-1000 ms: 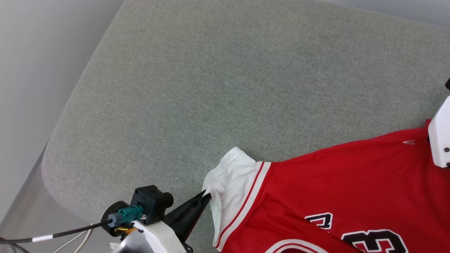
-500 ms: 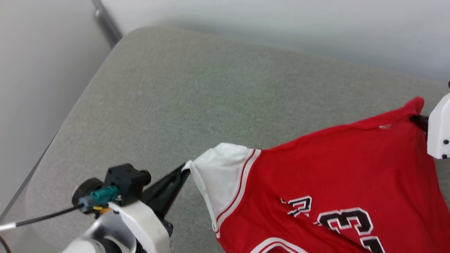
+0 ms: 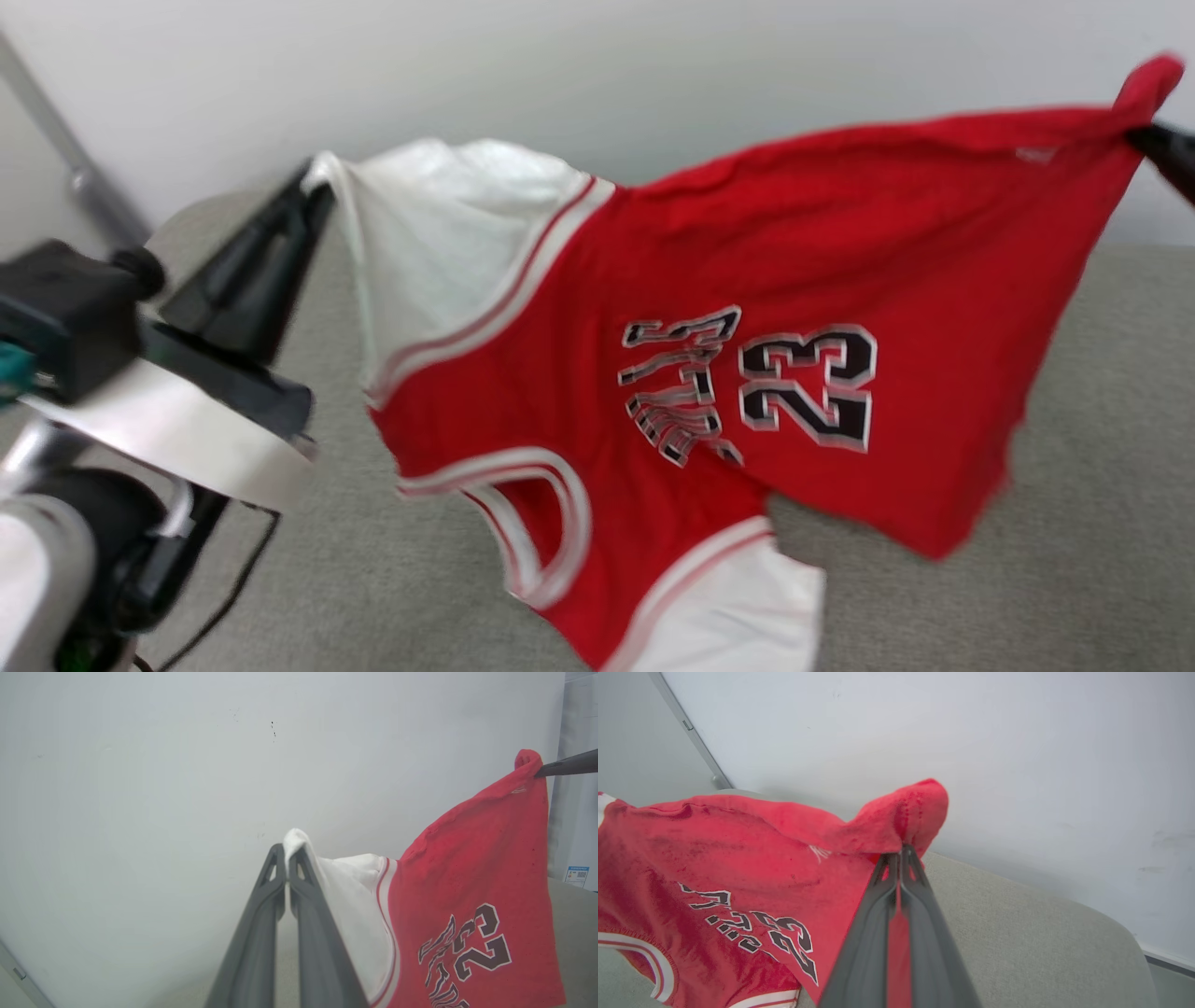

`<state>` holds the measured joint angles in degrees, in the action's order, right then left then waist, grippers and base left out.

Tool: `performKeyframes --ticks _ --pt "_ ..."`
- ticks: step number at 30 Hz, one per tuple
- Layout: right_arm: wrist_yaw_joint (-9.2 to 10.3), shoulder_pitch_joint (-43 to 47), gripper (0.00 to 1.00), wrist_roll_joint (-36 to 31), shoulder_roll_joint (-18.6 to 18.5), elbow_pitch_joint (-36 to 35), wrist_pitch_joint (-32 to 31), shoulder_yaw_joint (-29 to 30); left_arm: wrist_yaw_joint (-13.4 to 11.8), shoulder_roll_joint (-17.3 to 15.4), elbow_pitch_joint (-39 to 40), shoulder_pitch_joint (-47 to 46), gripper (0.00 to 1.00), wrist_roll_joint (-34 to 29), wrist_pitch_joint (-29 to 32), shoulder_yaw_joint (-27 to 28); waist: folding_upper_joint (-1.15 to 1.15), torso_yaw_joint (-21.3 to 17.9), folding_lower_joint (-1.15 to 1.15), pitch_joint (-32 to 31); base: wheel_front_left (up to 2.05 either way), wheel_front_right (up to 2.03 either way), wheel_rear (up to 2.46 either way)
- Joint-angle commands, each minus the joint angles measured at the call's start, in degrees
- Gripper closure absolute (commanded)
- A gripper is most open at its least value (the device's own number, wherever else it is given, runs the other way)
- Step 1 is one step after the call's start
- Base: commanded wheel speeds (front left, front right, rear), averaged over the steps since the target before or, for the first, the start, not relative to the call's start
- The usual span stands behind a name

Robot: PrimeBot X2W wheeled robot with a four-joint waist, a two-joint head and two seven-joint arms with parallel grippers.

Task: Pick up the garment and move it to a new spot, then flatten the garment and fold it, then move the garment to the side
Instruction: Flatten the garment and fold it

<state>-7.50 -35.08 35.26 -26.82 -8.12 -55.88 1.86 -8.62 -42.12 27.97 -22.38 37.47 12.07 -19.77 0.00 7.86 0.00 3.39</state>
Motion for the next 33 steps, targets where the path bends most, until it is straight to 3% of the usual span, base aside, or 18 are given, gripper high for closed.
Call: performKeyframes --ticks 1,8,17,25,33 --pt "0.02 -1.5 1.00 0.3 0.8 -1.1 0.2 0.4 -0.4 -0.2 0.6 -1.1 1.00 0.2 -0.3 1.0 0.00 -3.1 0.00 -1.0 0.00 0.00 0.00" --pt "0.02 -5.8 1.00 1.3 1.8 -8.0 -0.9 2.2 0.0 -2.3 3.4 -9.5 1.00 1.5 -0.5 7.0 0.00 -7.6 0.00 -0.4 0.00 0.00 0.00" --pt "0.02 -12.1 1.00 2.5 3.1 -10.8 -0.2 3.7 1.9 -4.7 1.7 -24.4 1.00 2.4 0.6 11.9 0.00 -11.8 0.00 3.9 0.00 0.00 0.00" --pt "0.02 -19.1 1.00 0.6 4.4 -7.7 4.9 2.7 4.7 -1.8 -6.7 -41.4 1.00 6.0 1.5 11.2 0.00 -13.6 0.00 12.4 0.00 0.00 0.00" --pt "0.02 -31.0 1.00 -2.6 7.2 1.3 11.3 -0.8 10.0 0.2 -21.2 -60.7 1.00 0.3 -0.1 5.9 0.00 -14.5 0.00 22.5 0.00 0.00 0.00"
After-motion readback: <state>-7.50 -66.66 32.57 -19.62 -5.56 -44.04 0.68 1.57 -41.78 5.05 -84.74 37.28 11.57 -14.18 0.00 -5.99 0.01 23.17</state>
